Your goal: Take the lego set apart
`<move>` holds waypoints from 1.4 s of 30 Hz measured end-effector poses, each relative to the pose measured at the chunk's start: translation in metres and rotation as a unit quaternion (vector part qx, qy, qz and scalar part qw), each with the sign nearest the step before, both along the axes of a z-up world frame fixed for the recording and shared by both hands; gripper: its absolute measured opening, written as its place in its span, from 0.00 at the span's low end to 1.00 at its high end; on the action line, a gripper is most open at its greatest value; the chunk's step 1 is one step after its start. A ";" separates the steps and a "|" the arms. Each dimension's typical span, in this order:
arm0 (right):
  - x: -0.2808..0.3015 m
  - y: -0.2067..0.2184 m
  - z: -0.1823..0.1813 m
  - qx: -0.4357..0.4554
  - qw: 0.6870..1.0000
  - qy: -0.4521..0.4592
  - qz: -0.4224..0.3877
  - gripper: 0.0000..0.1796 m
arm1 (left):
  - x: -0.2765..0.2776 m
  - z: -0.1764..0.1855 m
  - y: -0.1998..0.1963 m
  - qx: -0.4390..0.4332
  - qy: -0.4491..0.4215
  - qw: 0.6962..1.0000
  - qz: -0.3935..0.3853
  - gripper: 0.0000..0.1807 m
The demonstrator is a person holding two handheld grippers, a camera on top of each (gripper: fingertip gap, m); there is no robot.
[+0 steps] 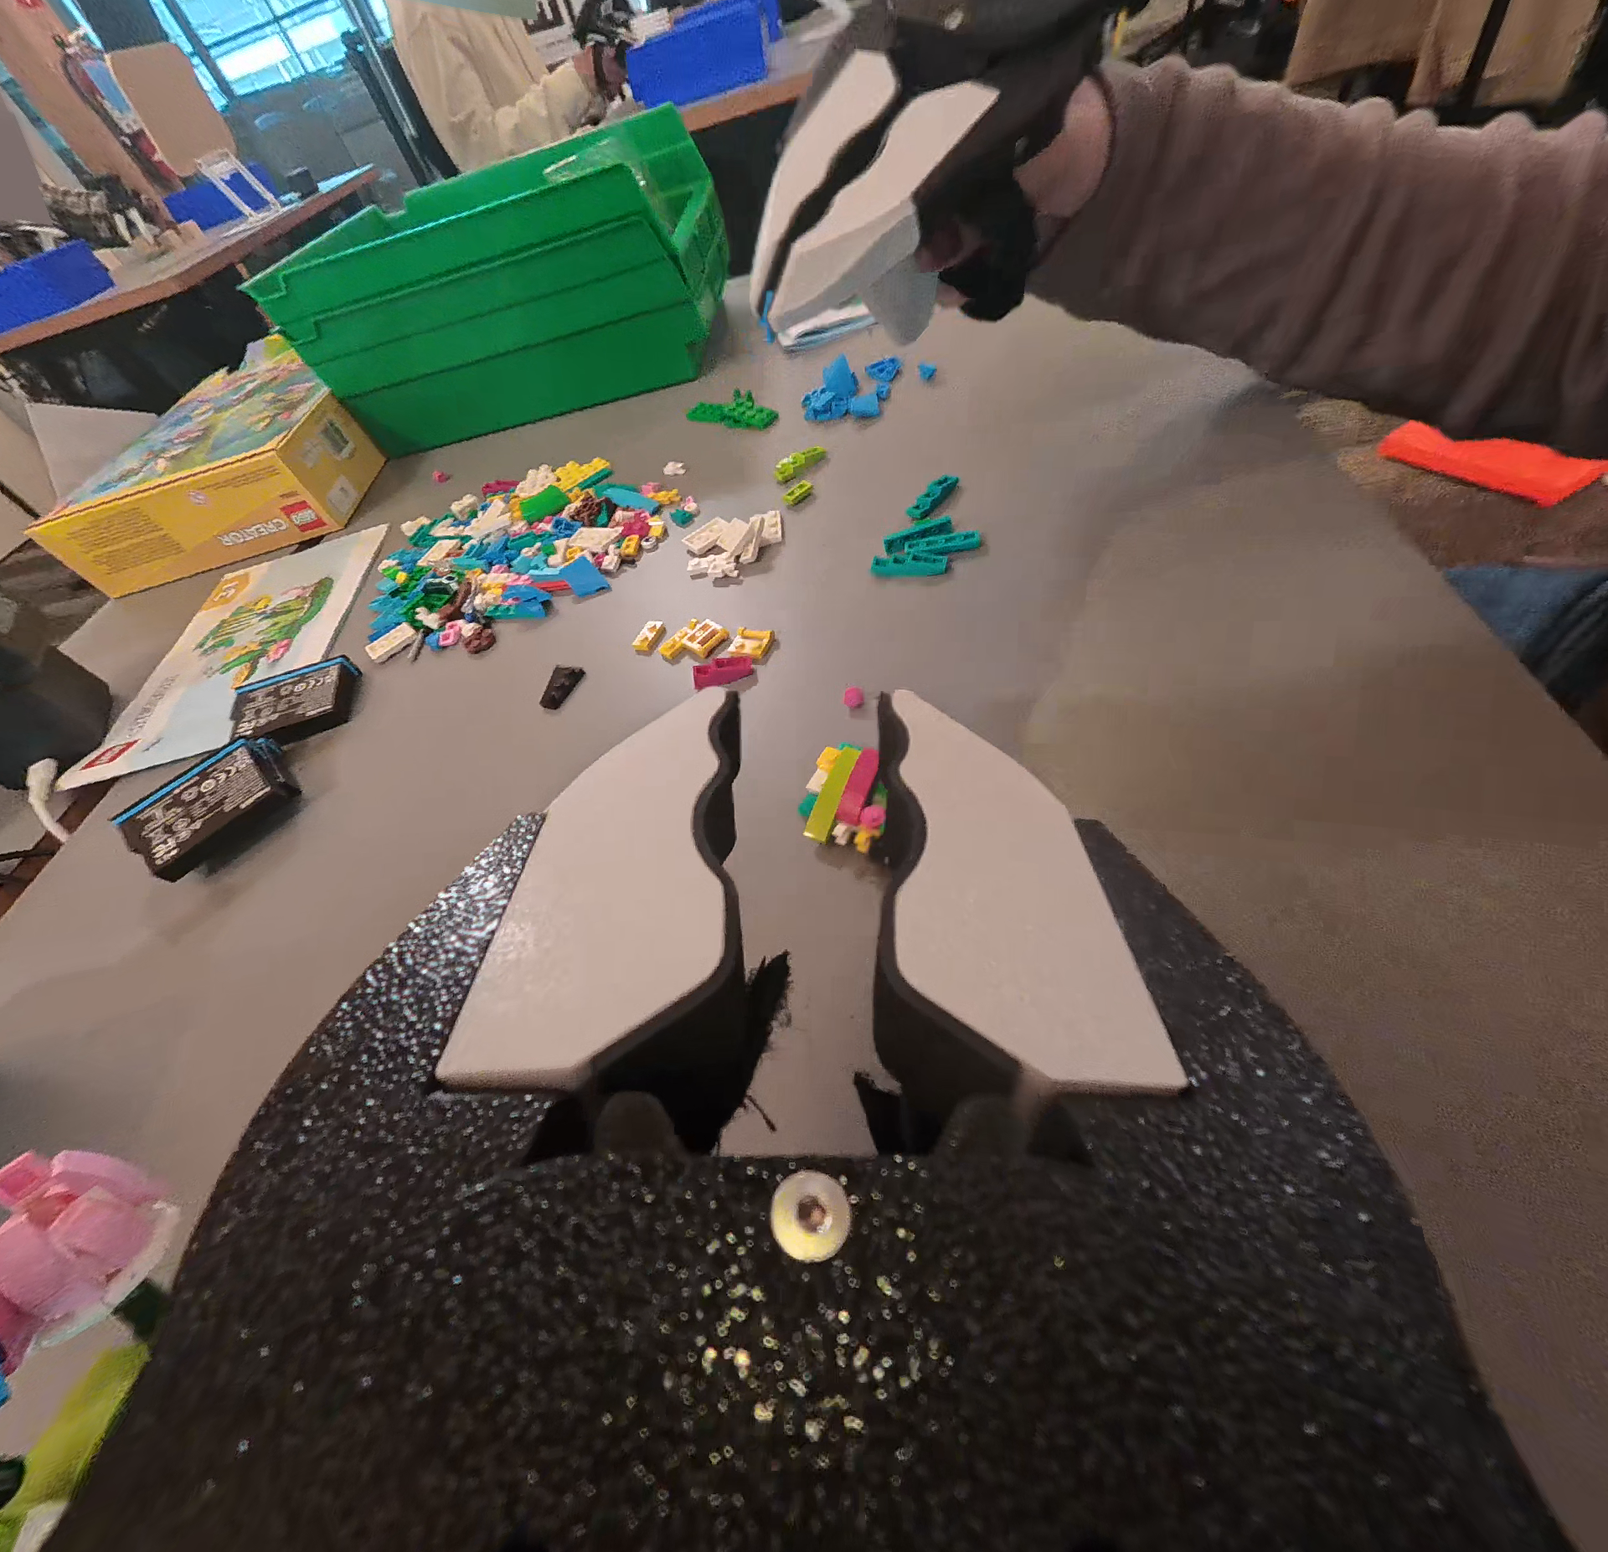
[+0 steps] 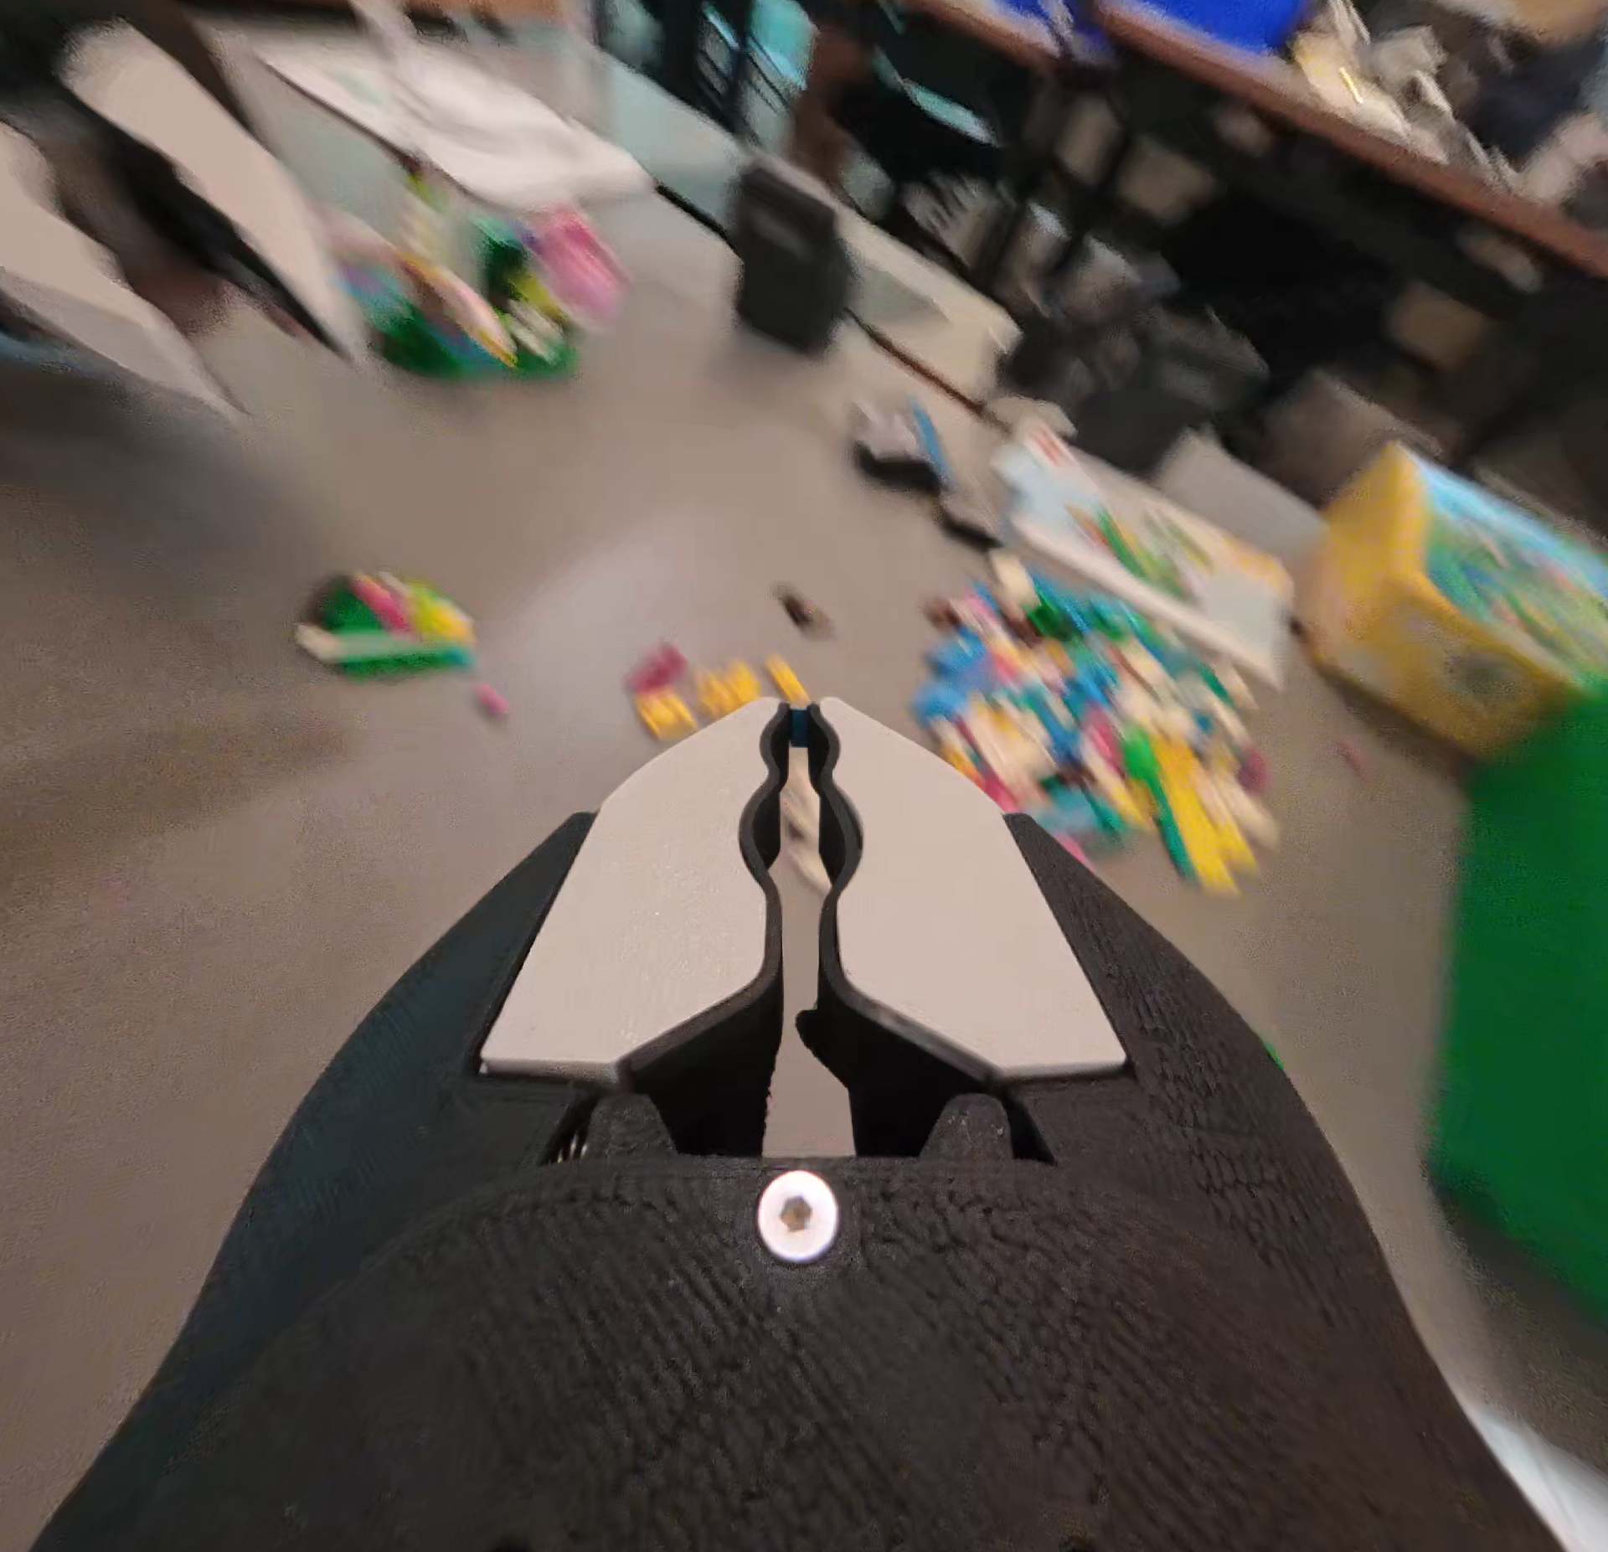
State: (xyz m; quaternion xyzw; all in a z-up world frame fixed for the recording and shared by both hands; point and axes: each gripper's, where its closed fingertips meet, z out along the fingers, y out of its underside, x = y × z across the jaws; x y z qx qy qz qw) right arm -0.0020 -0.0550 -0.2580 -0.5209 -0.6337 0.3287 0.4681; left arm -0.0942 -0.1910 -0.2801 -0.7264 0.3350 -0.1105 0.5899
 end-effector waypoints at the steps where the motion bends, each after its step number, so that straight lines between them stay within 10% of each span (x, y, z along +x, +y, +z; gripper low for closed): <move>1: 0.023 0.024 -0.010 0.003 0.999 -0.023 -0.047 0.01 | 0.001 -0.001 0.000 -0.003 -0.001 1.000 -0.004 0.18; 6: 0.112 0.090 -0.051 0.009 0.978 -0.103 -0.181 0.01 | 0.002 -0.011 0.002 -0.039 0.005 0.999 -0.001 0.32; 16: 0.122 0.093 -0.073 0.029 0.970 -0.173 -0.170 0.17 | -0.006 -0.012 0.004 -0.055 -0.007 0.998 0.013 0.27; 21: 0.040 0.002 -0.027 -0.011 0.998 -0.053 -0.022 0.23 | -0.007 -0.018 0.005 -0.078 -0.021 0.997 0.013 0.29; 27: -0.050 -0.106 -0.055 -0.101 0.980 -0.102 0.138 0.39 | -0.009 -0.021 0.004 -0.091 -0.021 0.996 0.014 0.31; 42: -0.080 -0.133 -0.101 -0.023 0.952 -0.237 0.191 0.27 | -0.016 -0.035 -0.002 -0.134 -0.008 0.991 -0.001 0.27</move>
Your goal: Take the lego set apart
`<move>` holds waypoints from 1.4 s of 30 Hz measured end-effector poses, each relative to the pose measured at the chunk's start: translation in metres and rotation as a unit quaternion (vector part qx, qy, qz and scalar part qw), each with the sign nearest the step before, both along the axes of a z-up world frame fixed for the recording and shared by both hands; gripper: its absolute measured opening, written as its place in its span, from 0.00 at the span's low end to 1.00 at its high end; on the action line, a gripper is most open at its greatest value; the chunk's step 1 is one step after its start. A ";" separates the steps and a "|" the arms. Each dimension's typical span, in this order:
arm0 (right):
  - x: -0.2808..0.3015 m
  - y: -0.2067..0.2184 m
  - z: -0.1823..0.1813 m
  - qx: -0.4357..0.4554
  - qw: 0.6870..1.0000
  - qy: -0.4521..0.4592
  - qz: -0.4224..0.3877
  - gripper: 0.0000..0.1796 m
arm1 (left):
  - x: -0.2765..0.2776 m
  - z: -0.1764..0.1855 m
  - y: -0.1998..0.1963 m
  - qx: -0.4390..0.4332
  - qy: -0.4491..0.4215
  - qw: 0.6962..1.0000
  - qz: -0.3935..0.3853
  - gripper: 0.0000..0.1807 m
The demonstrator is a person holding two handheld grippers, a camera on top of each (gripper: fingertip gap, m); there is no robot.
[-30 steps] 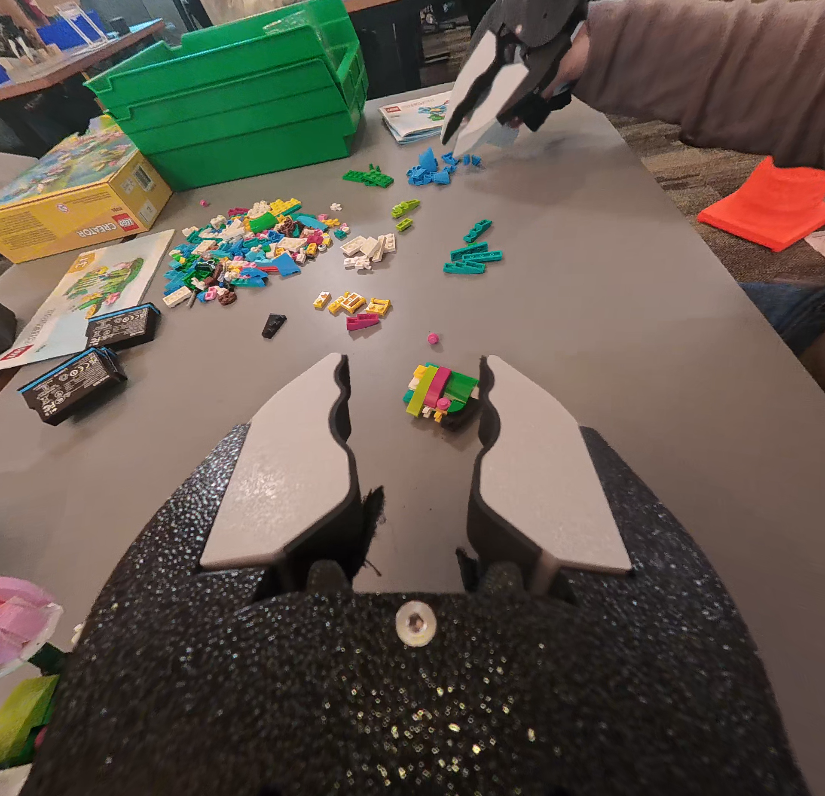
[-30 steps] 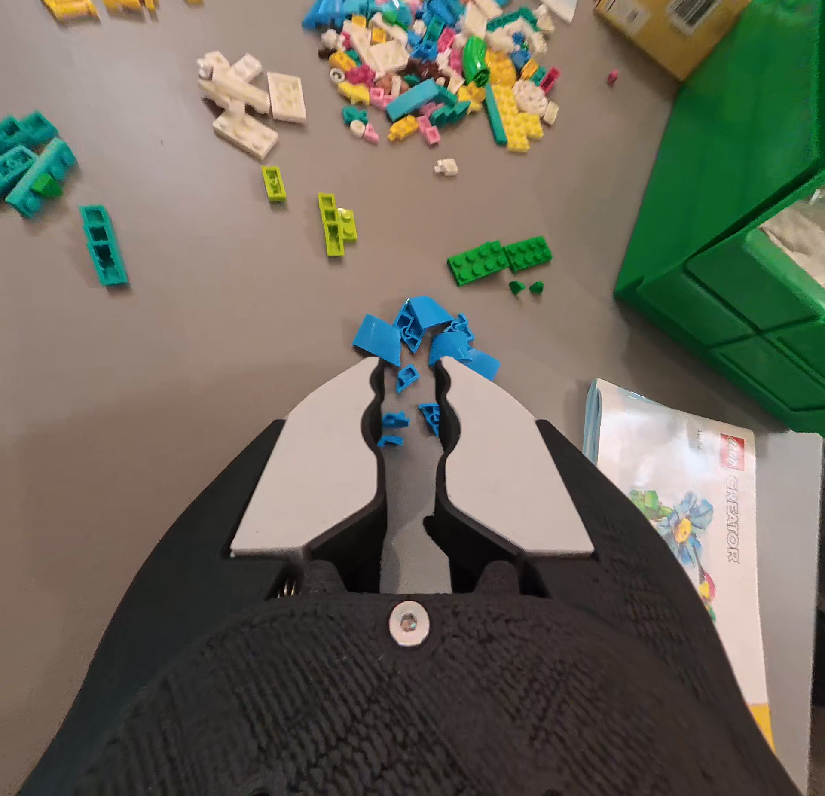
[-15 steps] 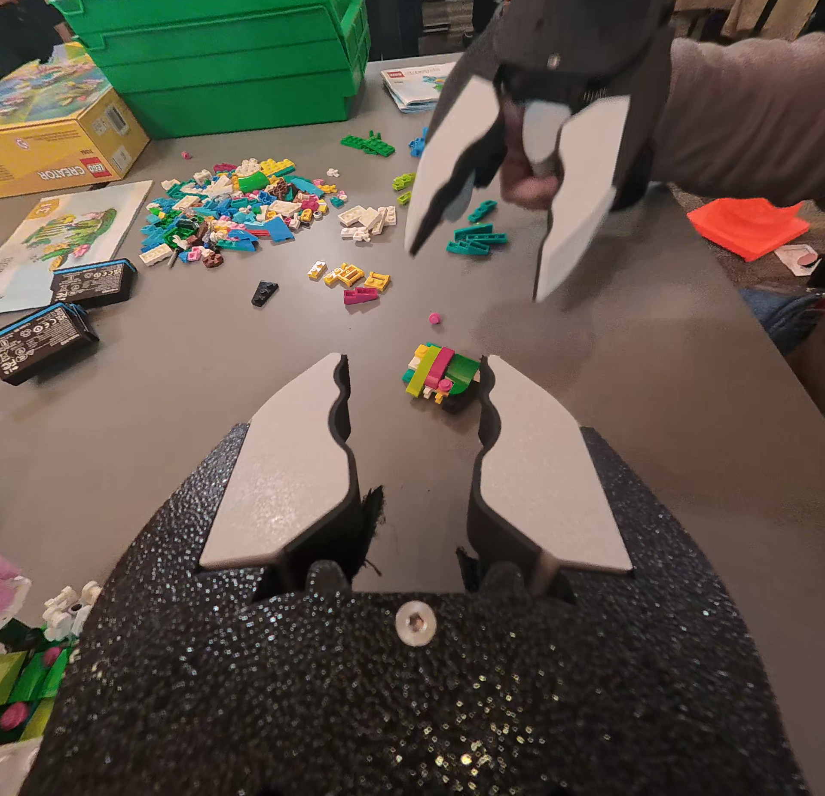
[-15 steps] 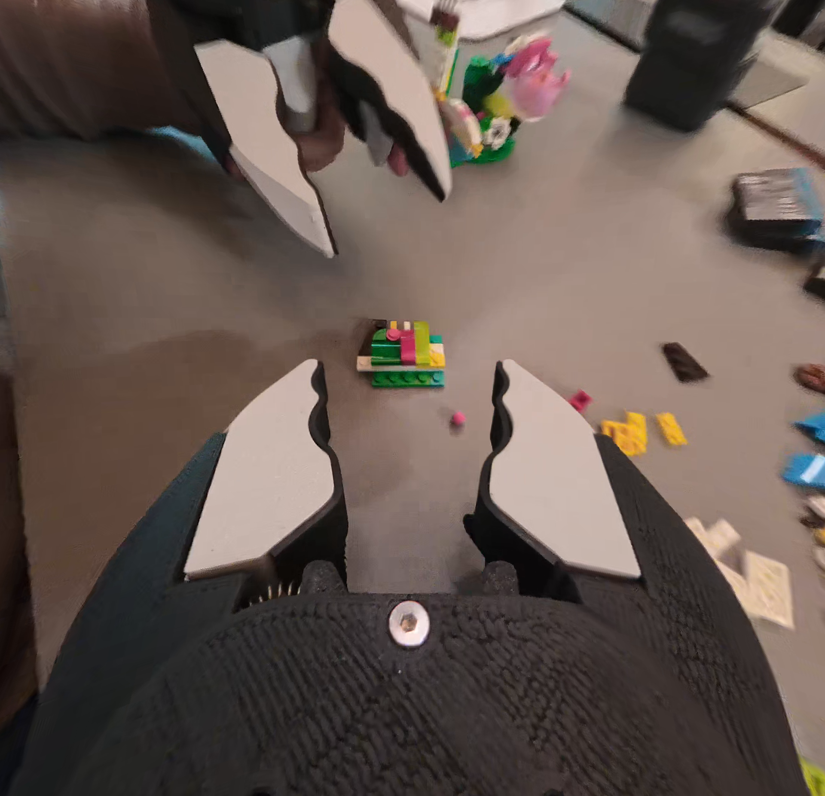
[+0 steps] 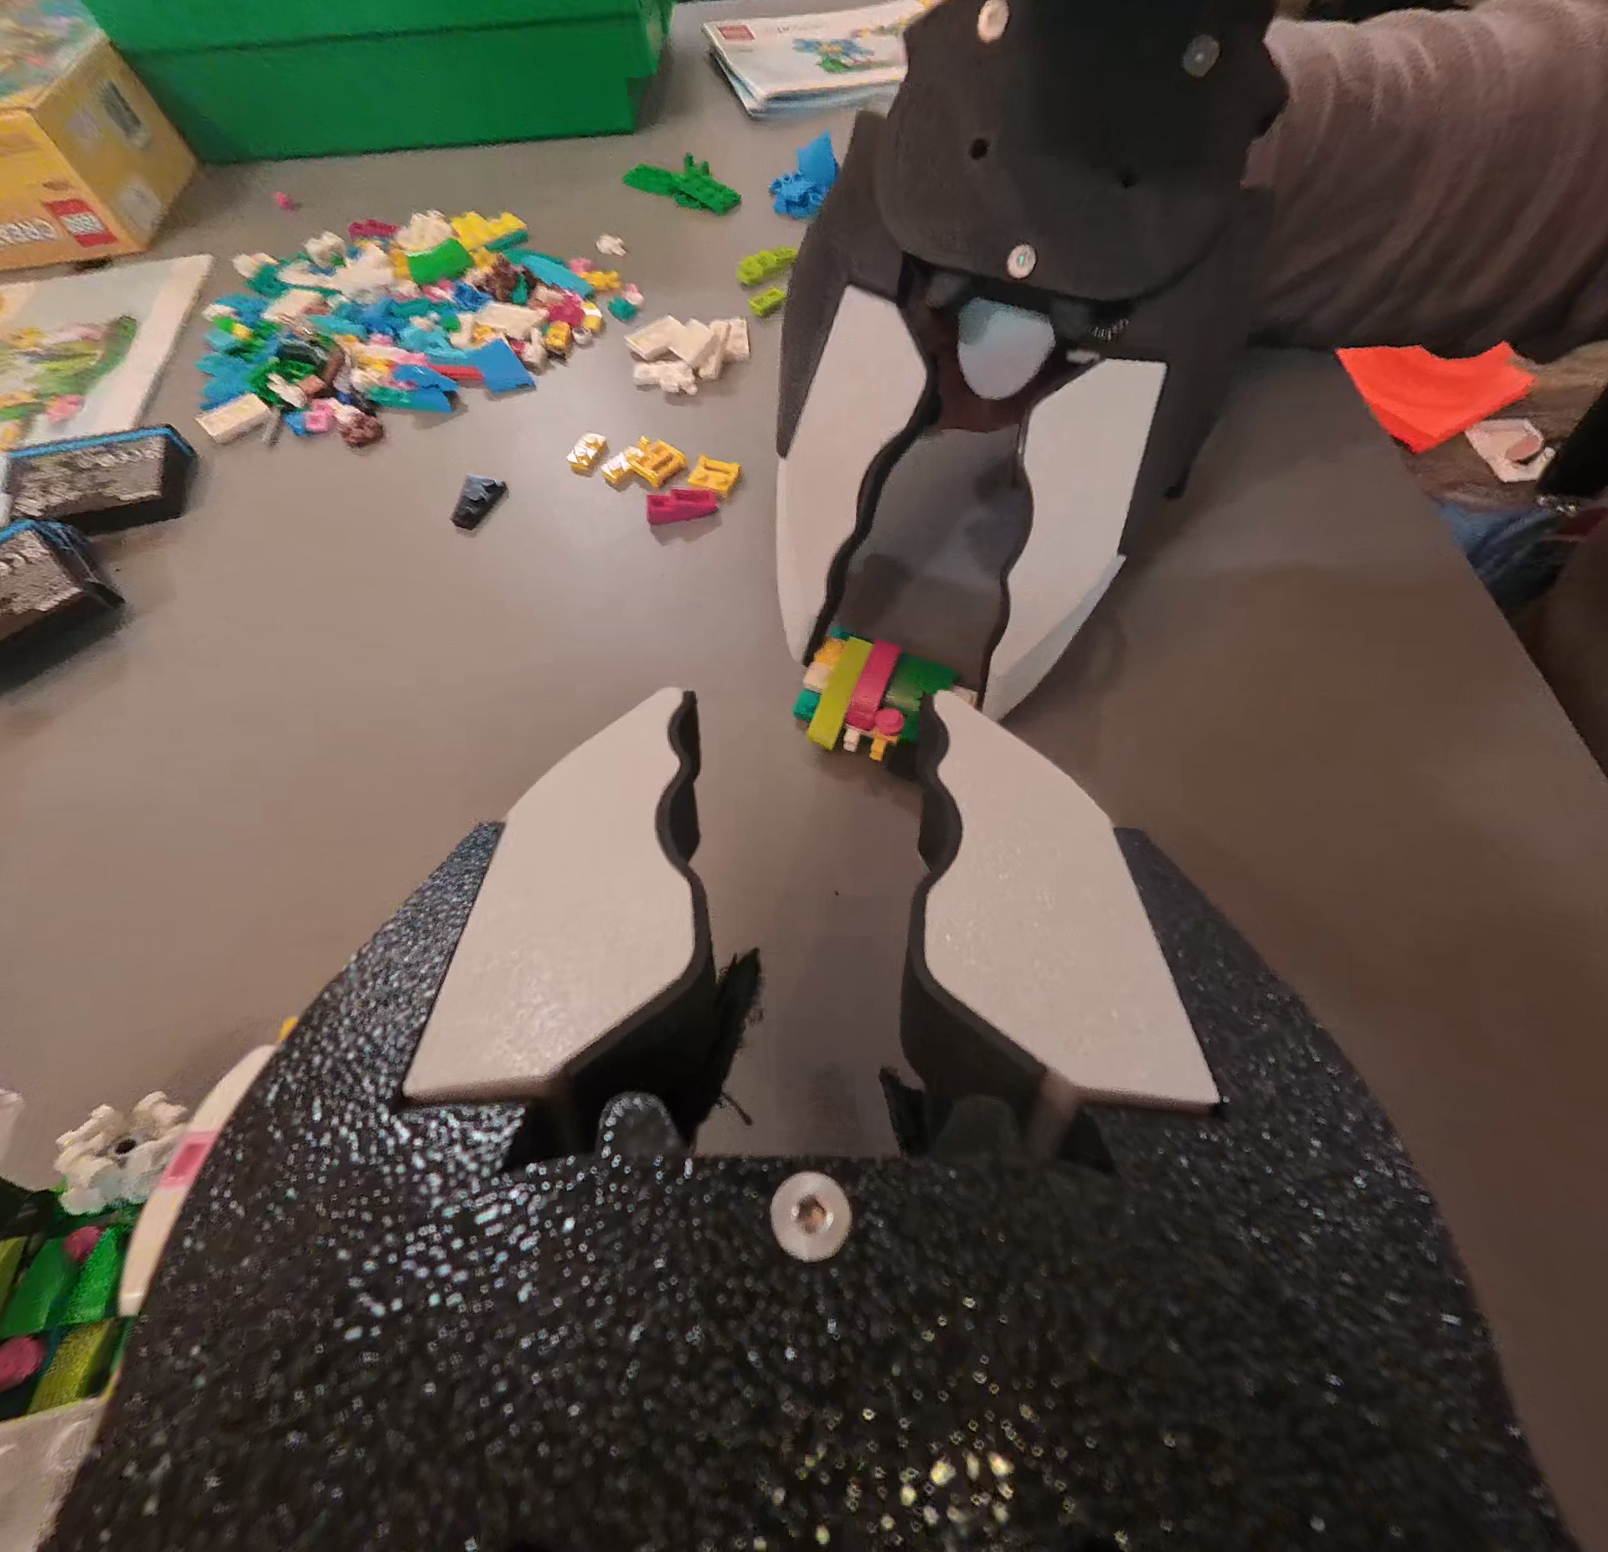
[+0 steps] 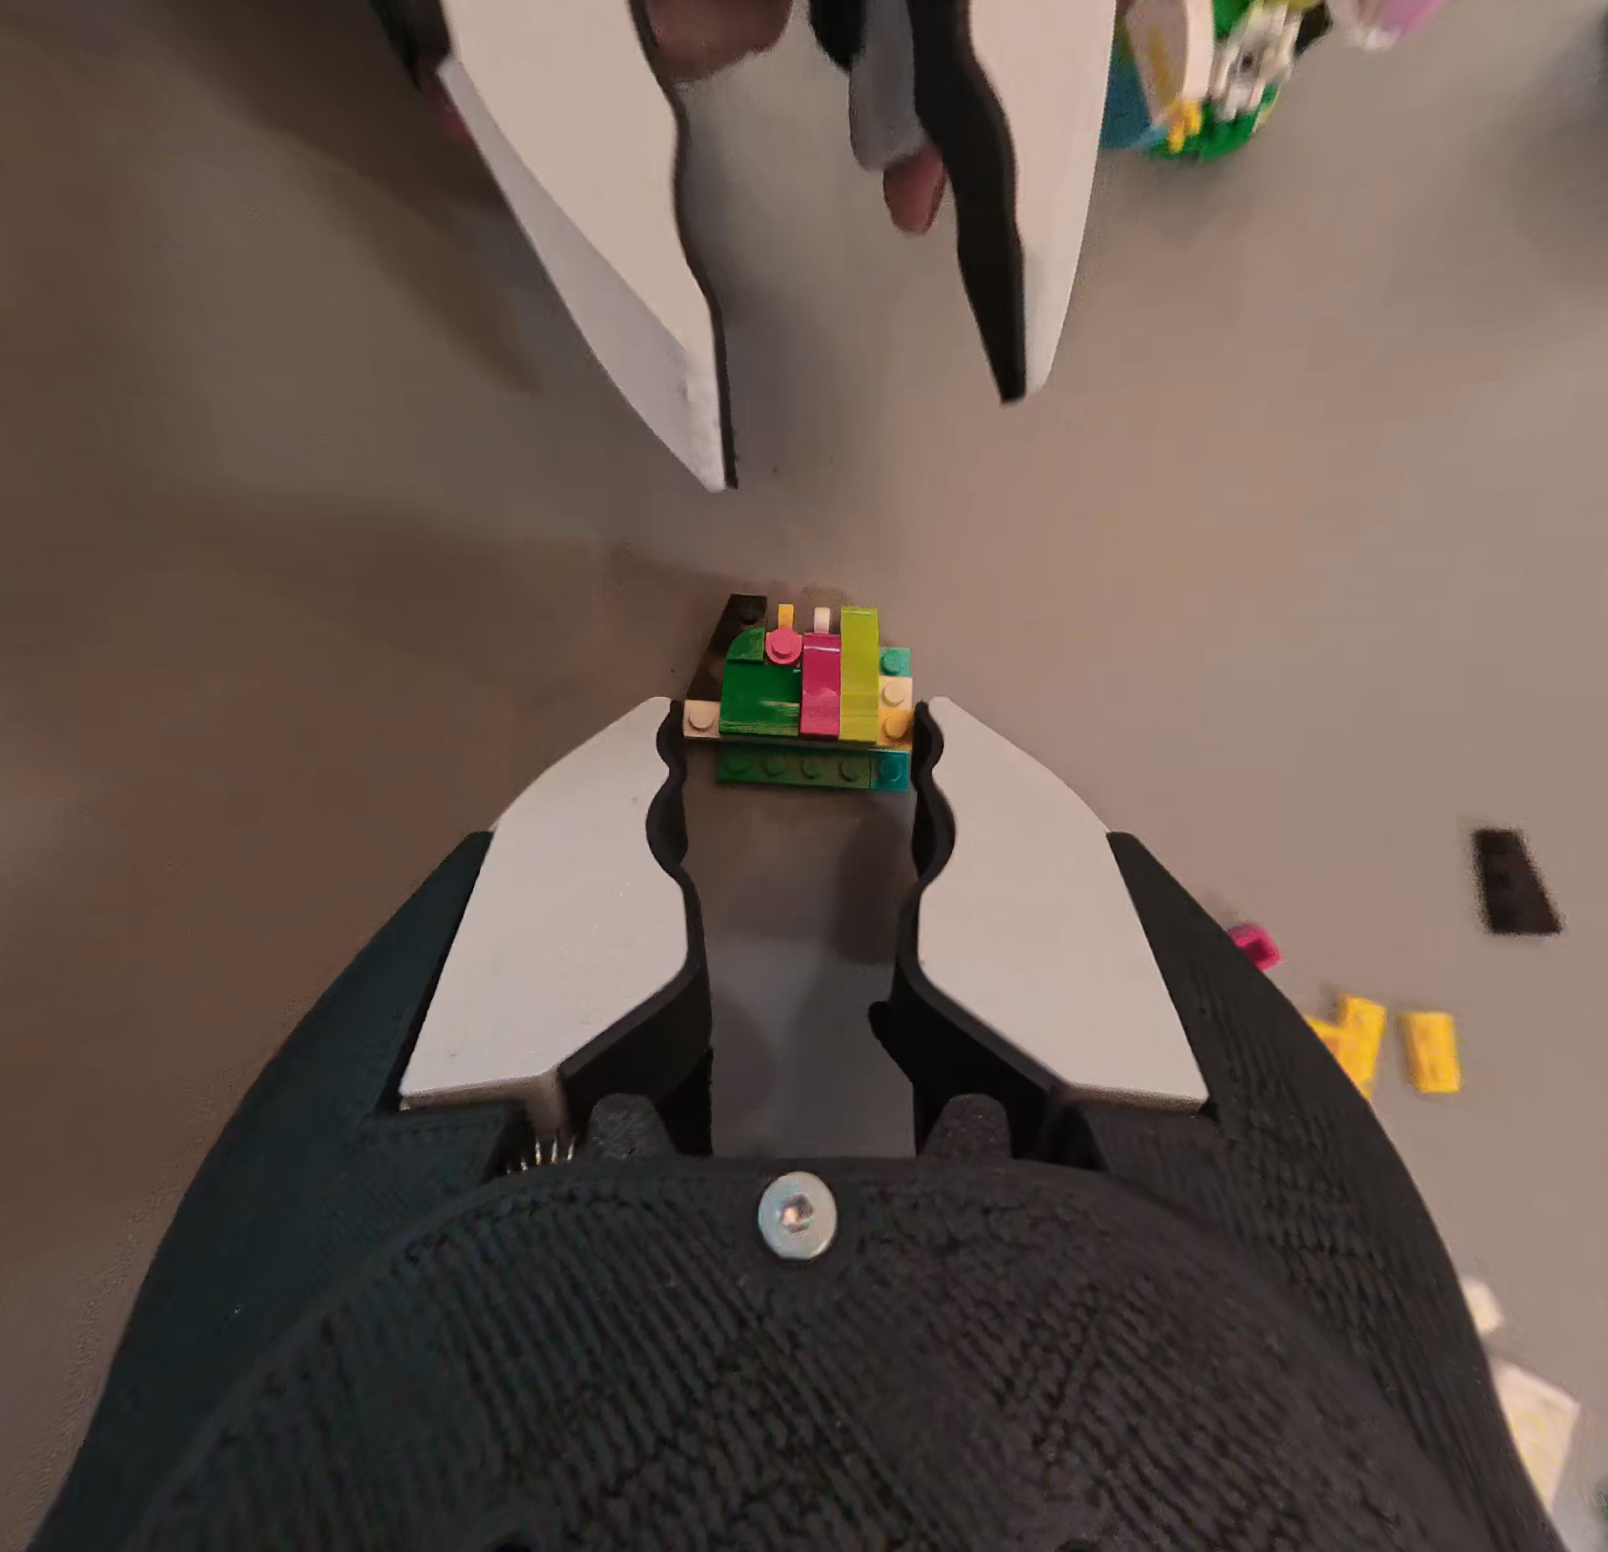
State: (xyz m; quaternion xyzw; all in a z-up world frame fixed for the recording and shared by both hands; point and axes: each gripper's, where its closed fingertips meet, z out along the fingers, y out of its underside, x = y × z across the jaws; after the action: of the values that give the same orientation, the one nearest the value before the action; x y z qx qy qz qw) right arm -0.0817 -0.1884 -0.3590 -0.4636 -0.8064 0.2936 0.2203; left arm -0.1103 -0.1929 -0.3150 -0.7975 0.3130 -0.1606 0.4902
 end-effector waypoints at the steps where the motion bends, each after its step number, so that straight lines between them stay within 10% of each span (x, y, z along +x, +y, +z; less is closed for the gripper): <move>1: -0.003 0.000 0.002 0.016 1.000 0.018 0.009 0.27 | 0.000 -0.003 0.000 -0.009 0.000 1.000 -0.001 0.26; 8: -0.026 -0.012 0.051 0.086 0.971 0.210 0.069 0.27 | -0.001 -0.002 -0.001 -0.081 -0.105 0.991 0.007 0.33; 16: -0.033 -0.019 0.072 0.183 0.929 0.306 0.101 0.27 | 0.014 0.021 -0.014 -0.090 -0.224 0.969 -0.062 0.11; 23: -0.021 -0.024 0.088 0.091 0.931 0.339 0.101 0.26 | 0.000 0.008 -0.003 0.009 0.011 1.000 -0.010 0.07; 31: -0.026 -0.031 0.047 0.178 0.953 0.206 0.136 0.08 | 0.004 -0.028 -0.008 0.013 0.265 0.964 -0.036 0.07; 42: -0.024 -0.044 0.041 0.347 0.876 0.258 0.216 0.03 | 0.011 -0.034 -0.027 -0.094 0.140 0.982 -0.081 0.07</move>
State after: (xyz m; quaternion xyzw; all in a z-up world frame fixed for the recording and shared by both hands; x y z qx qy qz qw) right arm -0.1062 -0.2323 -0.3178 -0.0792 -0.8513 0.1449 0.4980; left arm -0.0994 -0.2198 -0.3486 -0.8264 0.4259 -0.1155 0.3496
